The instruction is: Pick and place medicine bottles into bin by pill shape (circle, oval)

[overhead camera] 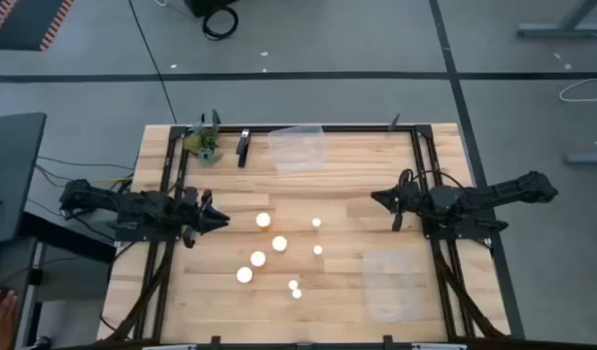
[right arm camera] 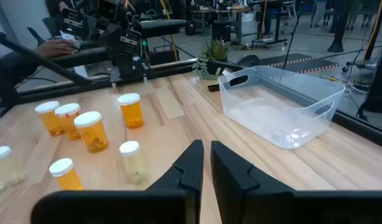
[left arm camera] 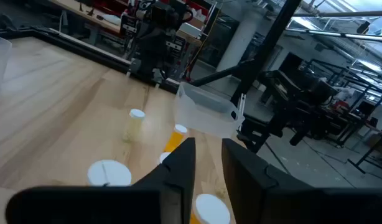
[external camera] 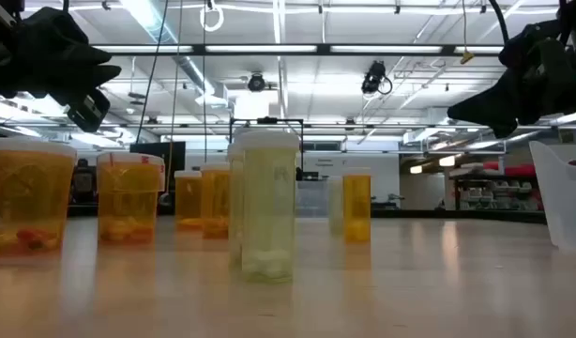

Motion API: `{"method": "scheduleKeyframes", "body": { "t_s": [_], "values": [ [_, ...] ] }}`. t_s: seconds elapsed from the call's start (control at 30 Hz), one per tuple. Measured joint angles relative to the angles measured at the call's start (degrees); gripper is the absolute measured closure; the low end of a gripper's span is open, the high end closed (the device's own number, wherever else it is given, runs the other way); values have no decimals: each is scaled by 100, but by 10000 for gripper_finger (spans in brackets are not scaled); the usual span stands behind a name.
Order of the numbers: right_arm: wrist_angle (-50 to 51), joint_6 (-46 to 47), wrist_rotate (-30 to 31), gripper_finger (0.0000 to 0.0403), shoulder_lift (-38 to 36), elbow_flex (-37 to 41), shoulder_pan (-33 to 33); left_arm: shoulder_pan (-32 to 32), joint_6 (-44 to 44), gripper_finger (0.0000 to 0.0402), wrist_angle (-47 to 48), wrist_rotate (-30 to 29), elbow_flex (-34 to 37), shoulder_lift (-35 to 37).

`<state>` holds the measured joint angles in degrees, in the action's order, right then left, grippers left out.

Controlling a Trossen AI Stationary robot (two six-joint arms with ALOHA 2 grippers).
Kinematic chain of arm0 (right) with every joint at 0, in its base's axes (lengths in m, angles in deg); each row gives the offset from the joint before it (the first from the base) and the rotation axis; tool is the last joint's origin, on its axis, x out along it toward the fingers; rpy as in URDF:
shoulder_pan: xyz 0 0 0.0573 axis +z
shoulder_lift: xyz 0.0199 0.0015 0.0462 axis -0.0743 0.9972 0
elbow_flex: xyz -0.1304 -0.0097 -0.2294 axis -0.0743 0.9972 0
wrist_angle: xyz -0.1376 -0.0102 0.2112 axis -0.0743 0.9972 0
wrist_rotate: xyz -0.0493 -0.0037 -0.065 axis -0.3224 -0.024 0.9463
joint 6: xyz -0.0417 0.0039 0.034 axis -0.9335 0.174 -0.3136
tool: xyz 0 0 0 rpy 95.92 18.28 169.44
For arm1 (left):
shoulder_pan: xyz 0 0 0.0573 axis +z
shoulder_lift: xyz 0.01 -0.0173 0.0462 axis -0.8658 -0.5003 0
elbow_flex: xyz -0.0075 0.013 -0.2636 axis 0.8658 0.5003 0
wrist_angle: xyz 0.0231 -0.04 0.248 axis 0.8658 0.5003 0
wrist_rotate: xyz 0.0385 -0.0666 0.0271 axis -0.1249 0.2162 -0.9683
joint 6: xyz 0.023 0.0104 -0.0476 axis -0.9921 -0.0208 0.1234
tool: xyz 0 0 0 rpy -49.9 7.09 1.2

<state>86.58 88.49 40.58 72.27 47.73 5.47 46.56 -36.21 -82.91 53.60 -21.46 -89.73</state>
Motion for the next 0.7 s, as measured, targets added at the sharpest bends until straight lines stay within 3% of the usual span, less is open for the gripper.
{"method": "scheduleKeyframes", "body": {
  "t_s": [0.7],
  "values": [
    [1, 1, 2, 366, 2, 0, -2, -1, 1, 319, 0, 0, 0, 0]
  ]
}}
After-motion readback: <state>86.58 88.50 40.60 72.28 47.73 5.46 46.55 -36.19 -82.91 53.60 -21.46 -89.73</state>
